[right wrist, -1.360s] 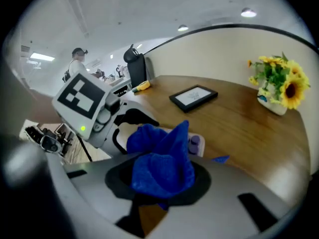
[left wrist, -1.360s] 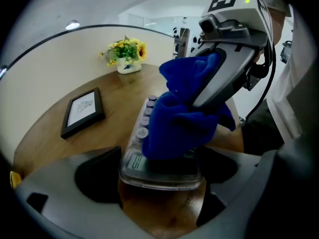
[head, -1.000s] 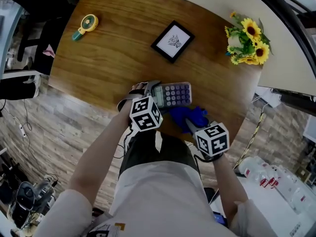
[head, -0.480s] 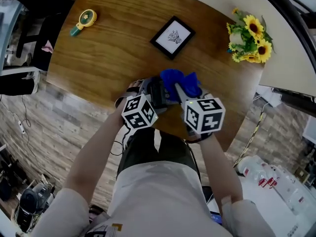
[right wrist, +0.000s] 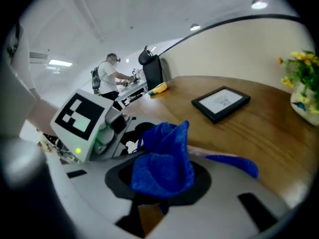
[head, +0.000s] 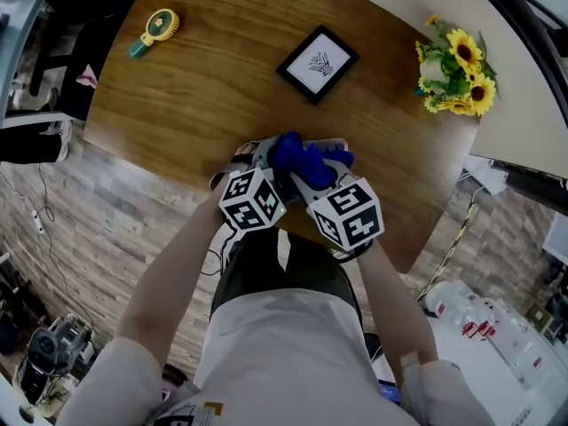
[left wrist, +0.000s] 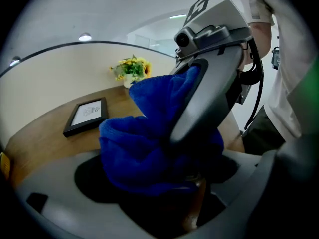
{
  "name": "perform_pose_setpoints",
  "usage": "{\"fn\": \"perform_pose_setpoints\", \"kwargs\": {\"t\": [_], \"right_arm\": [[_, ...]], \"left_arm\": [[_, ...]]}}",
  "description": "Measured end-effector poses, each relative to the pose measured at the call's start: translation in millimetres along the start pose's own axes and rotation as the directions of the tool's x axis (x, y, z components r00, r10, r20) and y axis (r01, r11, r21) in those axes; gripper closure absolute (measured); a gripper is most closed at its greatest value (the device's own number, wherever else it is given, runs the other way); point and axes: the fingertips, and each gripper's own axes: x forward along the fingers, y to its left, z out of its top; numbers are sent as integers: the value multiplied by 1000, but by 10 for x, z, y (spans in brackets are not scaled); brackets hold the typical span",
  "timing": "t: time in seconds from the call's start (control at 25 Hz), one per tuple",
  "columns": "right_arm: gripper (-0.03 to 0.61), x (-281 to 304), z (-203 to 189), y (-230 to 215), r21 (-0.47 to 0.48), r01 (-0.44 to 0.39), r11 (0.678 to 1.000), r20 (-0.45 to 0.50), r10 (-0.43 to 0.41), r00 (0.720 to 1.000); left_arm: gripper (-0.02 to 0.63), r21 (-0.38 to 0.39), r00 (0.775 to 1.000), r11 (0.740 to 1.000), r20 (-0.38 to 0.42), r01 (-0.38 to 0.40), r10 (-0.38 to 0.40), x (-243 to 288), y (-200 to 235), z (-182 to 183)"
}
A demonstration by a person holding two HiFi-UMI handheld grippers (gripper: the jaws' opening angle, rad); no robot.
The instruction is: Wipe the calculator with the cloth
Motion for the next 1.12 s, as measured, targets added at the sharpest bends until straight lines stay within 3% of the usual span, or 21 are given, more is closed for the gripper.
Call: {"fn": "perform_pose_setpoints", "kwargs": {"t": [0.12, 0.24, 0.4, 0.52, 0.64, 0.84, 0.96, 1.12], "right_arm": [[469, -72, -161, 100, -21, -98, 995, -85, 96, 992], [471, -200, -322, 79, -4, -138, 990, -145, 136, 980], [471, -375, -609, -51, 14, -115, 993, -244, 115, 963], [472, -561, -1047, -286, -38, -49, 998, -390, 30, 920], [472, -784, -1098, -460, 76, -27, 997, -319, 51, 946], [469, -1005, -372, -680, 195, -69, 978, -58, 82, 995], [469, -821, 108, -774, 148, -66, 987, 13, 64, 998], [468, -273, 417, -759, 26, -44, 999, -42, 45, 998]], "left_arm": [[141, 13, 1000, 1000, 6, 10, -10, -9, -21, 9], [141, 11, 1000, 1000, 15, 10, -10, -10, -51, 8], [141, 6, 1000, 1000, 20, 9, -9, -6, -66, 14], [141, 6, 1000, 1000, 11, 14, -14, 5, -59, -13], [141, 0, 1000, 1000, 5, 17, -17, 6, -47, -44], [141, 13, 1000, 1000, 8, 17, -17, 8, -43, 1], [141, 10, 1000, 1000, 4, 8, -8, 8, -38, 3], [141, 10, 1000, 1000, -10, 6, -6, 11, -42, 0]]}}
